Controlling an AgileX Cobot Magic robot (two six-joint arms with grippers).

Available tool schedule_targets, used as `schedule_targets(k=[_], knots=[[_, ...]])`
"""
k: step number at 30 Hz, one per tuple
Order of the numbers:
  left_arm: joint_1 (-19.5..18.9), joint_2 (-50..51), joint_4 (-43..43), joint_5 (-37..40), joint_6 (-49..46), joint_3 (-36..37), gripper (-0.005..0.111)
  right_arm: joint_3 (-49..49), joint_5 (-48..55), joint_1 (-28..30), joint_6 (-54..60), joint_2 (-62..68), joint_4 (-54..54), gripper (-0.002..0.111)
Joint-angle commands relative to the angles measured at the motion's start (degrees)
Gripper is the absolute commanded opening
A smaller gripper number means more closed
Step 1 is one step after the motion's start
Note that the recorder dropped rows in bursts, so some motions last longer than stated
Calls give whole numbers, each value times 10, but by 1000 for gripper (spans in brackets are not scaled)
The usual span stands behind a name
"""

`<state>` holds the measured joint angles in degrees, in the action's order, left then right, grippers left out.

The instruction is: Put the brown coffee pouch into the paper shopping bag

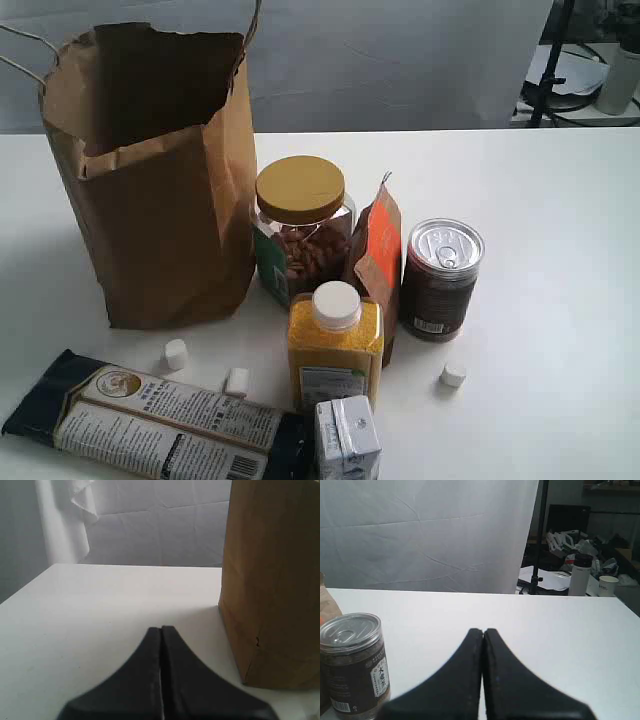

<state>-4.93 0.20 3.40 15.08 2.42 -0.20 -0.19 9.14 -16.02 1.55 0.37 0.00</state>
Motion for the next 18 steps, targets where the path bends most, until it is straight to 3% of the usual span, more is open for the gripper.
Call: schedule_targets(k=[1,14,18], knots=[[-2,-2,3,-2,2,2,0,2,-9,1,1,-4,0,0],[-2,-2,3,-2,2,2,0,2,-19,1,-5,-4,13,0],[-2,-2,3,-2,2,2,0,2,-112,0,-47,-4,172,0]])
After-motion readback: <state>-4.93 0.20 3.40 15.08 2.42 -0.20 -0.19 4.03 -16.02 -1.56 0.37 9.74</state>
